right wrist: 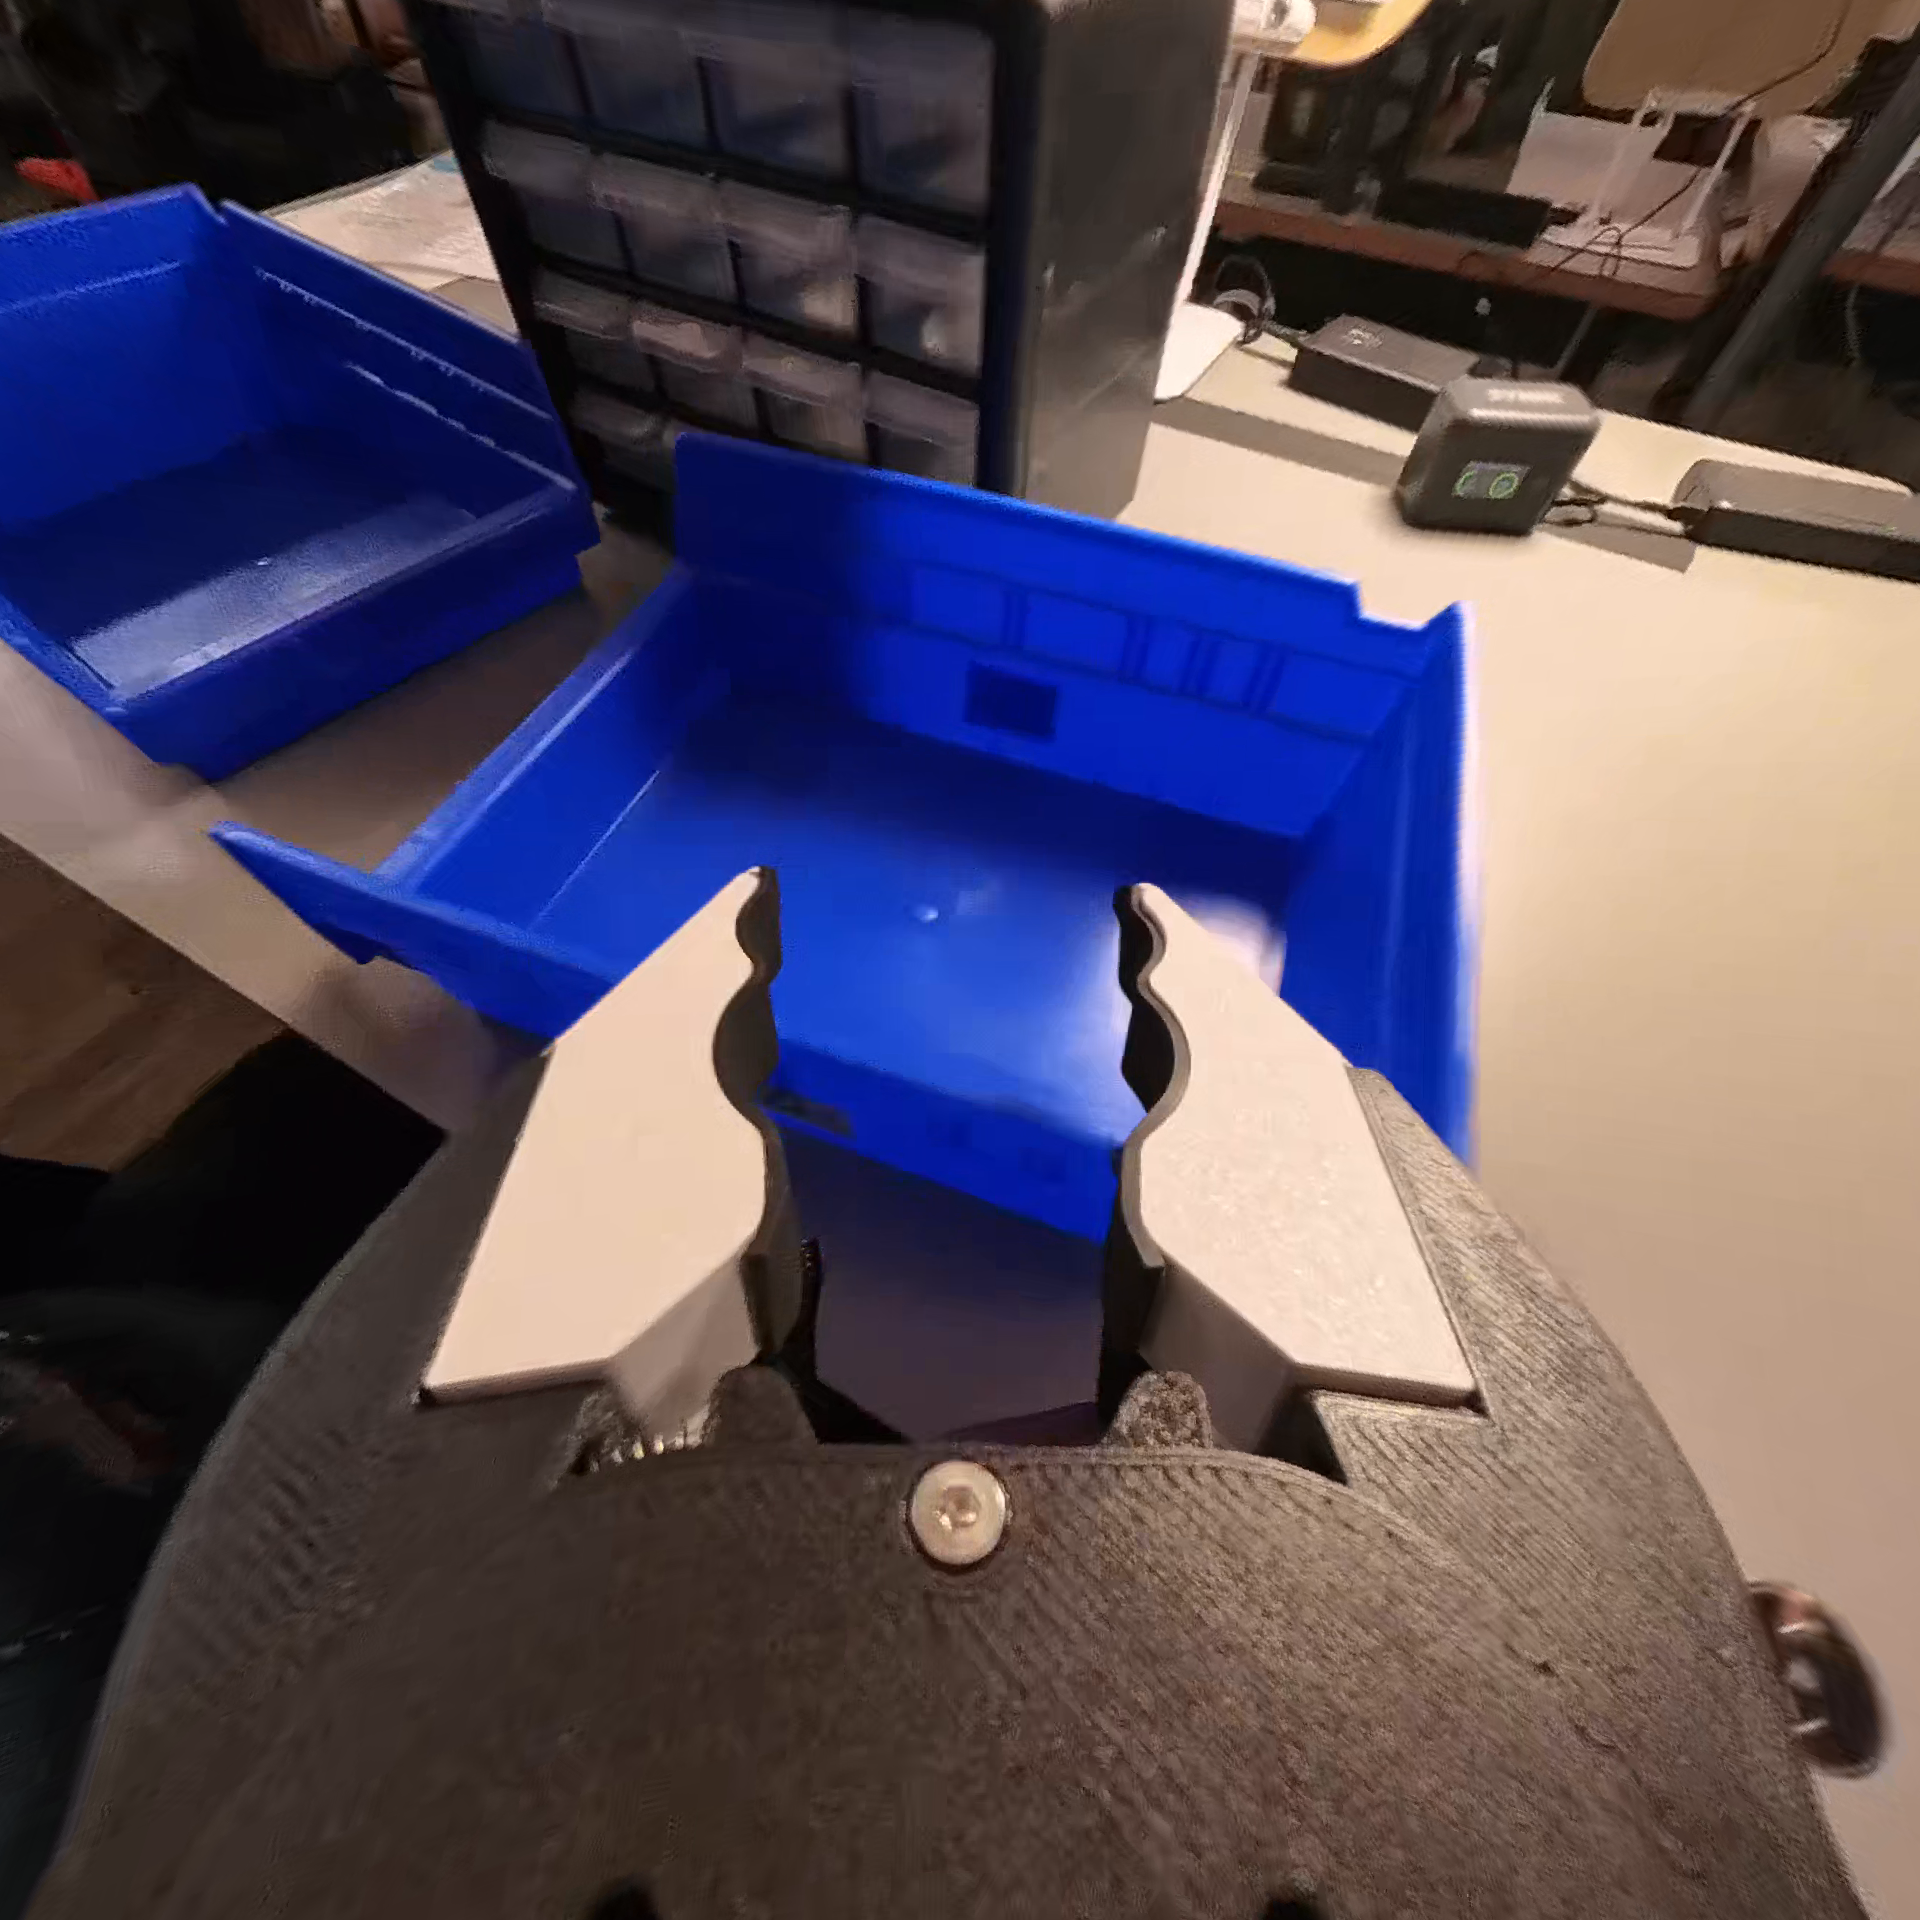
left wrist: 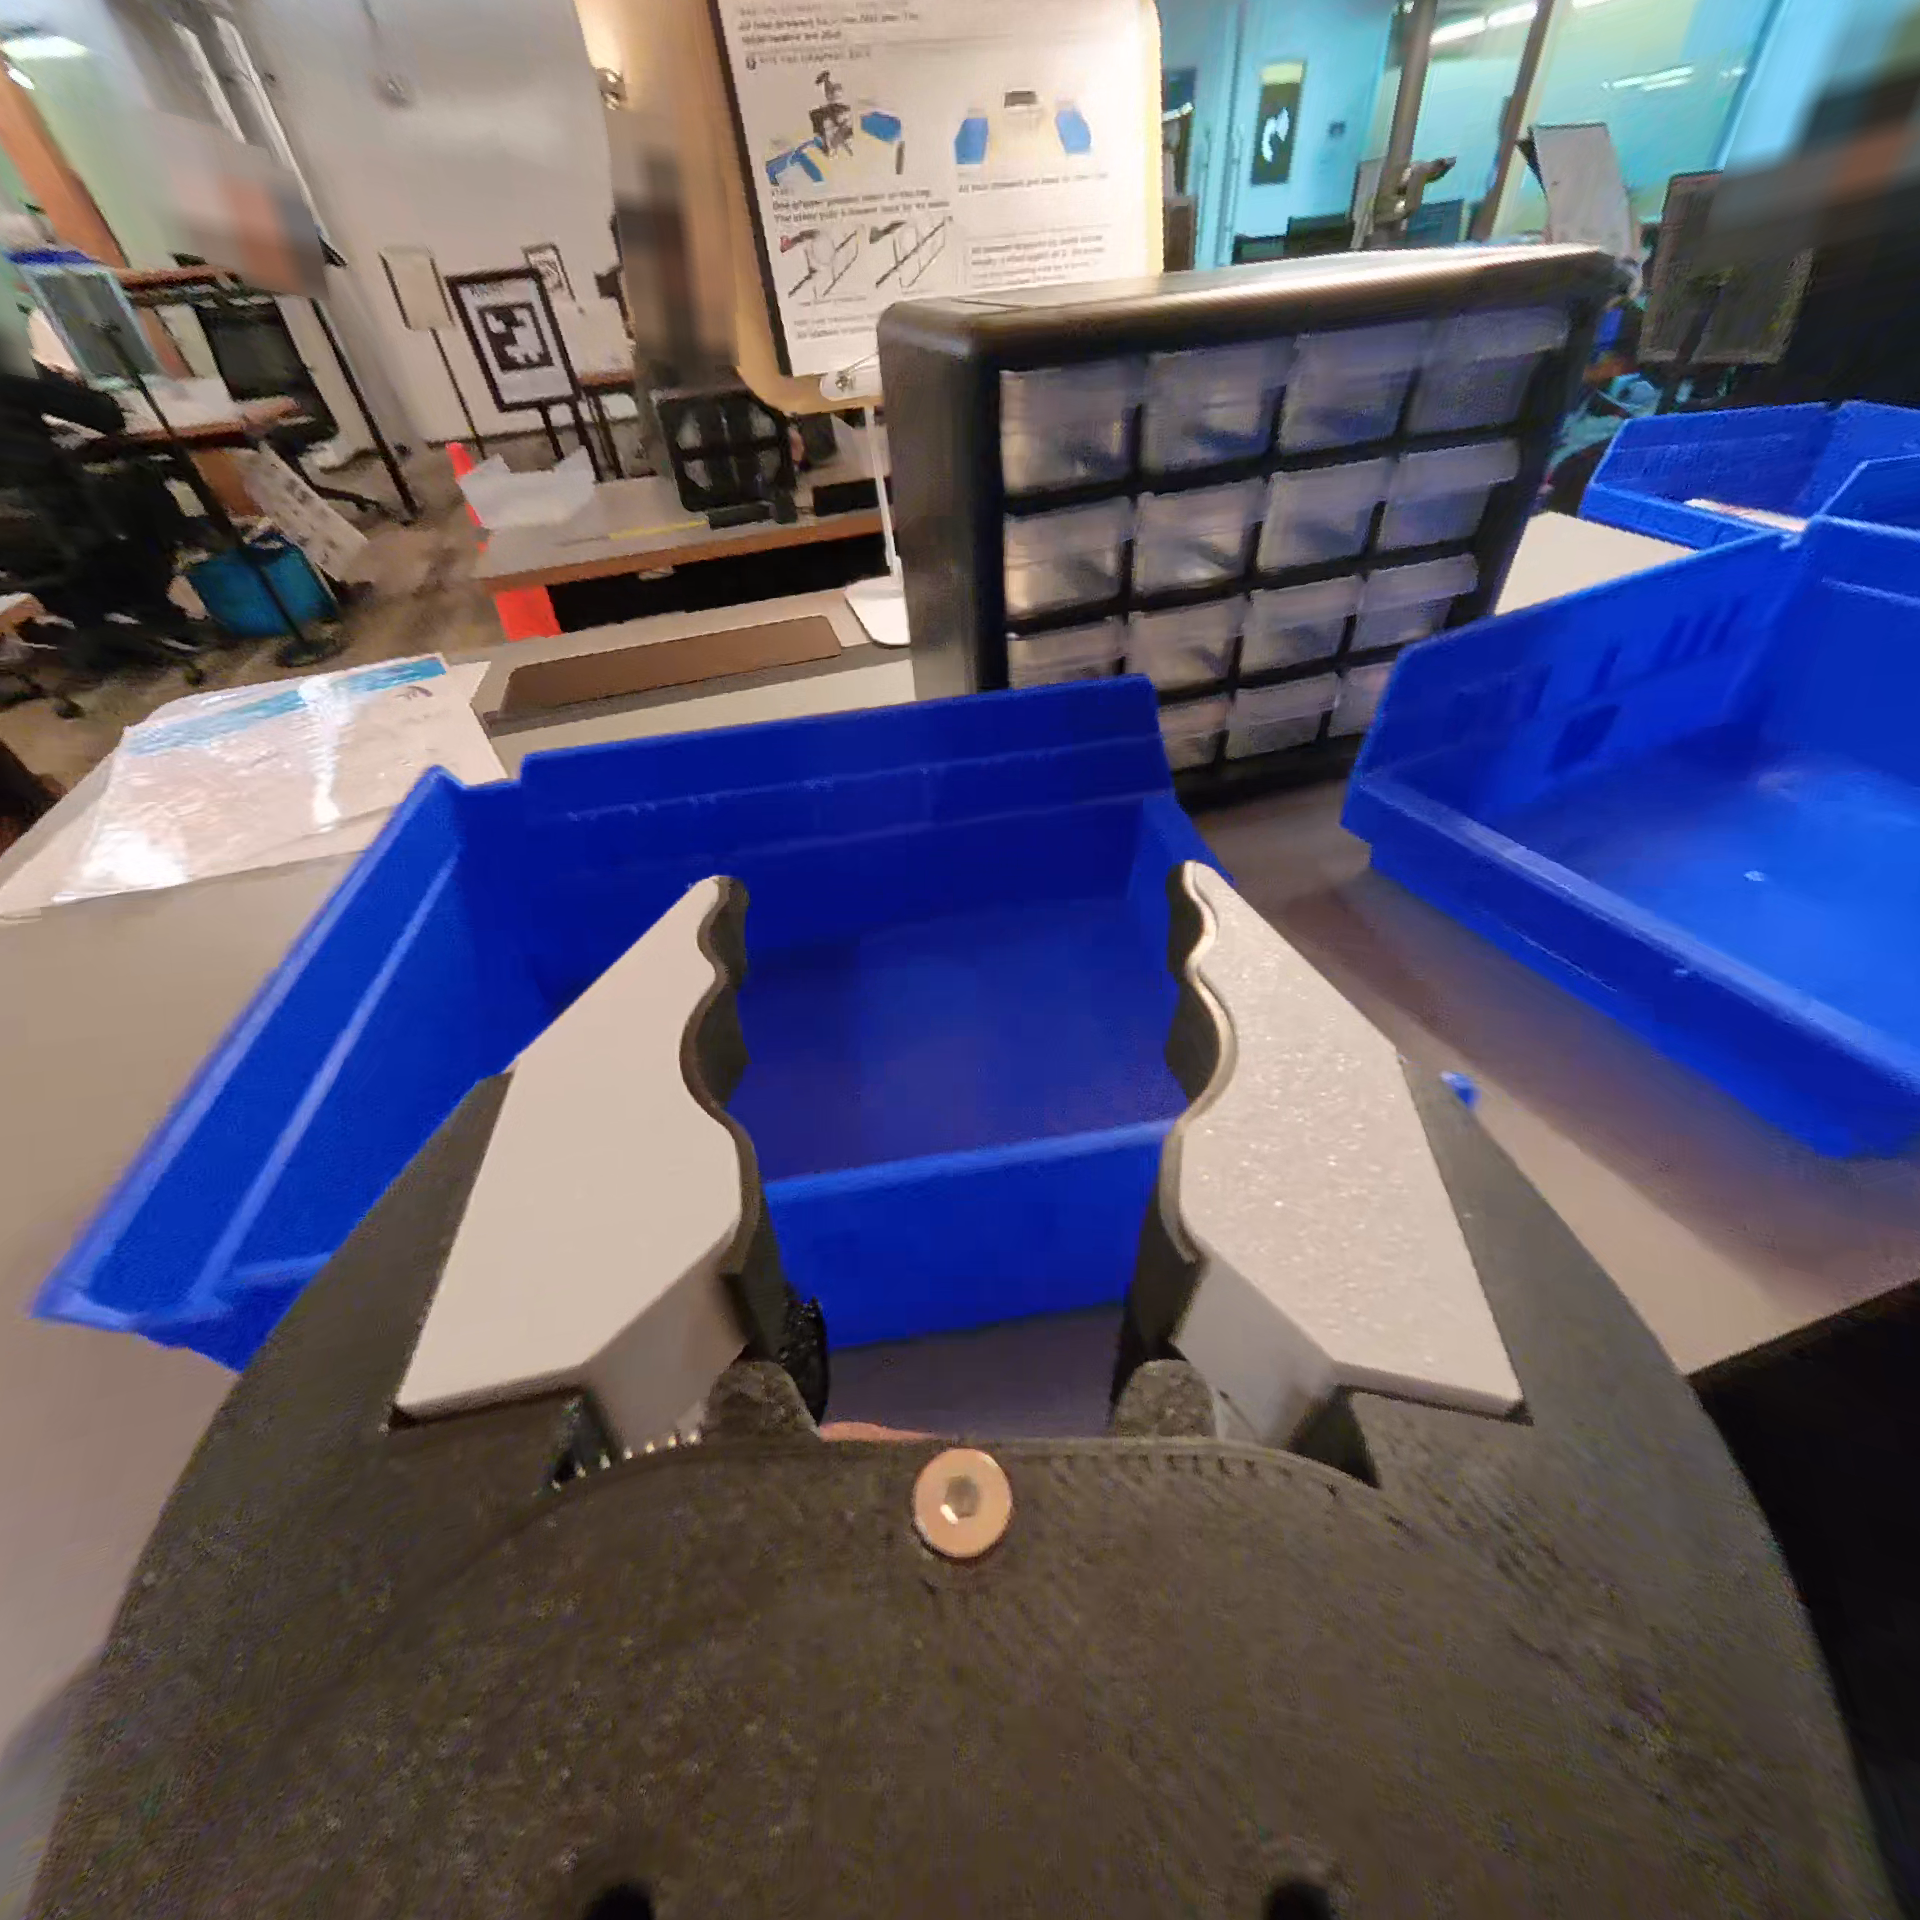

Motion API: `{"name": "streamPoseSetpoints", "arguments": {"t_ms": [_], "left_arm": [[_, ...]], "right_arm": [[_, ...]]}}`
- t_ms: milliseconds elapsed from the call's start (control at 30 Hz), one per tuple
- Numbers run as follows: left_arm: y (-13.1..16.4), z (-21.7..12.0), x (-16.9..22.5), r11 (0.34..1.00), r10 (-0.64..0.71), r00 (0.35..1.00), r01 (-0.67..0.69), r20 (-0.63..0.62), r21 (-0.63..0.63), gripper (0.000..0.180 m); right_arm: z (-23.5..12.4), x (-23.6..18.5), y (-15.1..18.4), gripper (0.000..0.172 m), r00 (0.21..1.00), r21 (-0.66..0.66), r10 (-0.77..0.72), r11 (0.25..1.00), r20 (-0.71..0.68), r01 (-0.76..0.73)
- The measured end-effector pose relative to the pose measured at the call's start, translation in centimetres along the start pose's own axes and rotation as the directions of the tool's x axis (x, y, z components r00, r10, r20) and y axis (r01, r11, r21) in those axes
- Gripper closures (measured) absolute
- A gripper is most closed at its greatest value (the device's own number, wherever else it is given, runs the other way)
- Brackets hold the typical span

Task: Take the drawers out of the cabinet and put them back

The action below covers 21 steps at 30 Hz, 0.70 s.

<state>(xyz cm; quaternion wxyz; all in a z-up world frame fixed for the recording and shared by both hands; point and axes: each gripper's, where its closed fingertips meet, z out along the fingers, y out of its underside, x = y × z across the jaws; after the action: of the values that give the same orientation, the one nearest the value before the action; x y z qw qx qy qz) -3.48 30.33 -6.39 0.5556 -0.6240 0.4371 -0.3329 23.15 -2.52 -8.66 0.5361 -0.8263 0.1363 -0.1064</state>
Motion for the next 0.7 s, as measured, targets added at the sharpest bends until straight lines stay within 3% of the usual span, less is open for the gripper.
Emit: {"name": "streamPoseSetpoints", "arguments": {"t_ms": [167, 367, 500, 700], "left_arm": [[1.8, 0.6, 5.2, 0.993, 0.117, 0.991, -0.118, 0.063, 0.002, 0.09], [0.2, 2.1, 8.7, 0.964, 0.251, 0.953, -0.262, 0.167, 0.044, 0.087], [1.6, 2.4, 8.7, 0.958, 0.272, 0.922, -0.288, 0.277, 0.018, 0.087], [4.7, 1.1, 5.6, 0.974, 0.218, 0.904, -0.224, 0.367, -0.026, 0.089]], "right_arm": [[0.9, -3.3, 0.4, 0.094, 0.993, 0.062, 0.016, 0.998, -0.119, -0.009], [3.3, -9.8, -1.0, 0.085, 0.989, 0.139, 0.016, 0.99, -0.146, 0.004], [3.9, -11.7, -0.9, 0.071, 0.965, 0.189, 0.007, 0.981, -0.262, 0.044], [4.0, -10.3, -0.1, 0.064, 0.926, 0.211, 0.025, 0.976, -0.376, 0.059]]}}
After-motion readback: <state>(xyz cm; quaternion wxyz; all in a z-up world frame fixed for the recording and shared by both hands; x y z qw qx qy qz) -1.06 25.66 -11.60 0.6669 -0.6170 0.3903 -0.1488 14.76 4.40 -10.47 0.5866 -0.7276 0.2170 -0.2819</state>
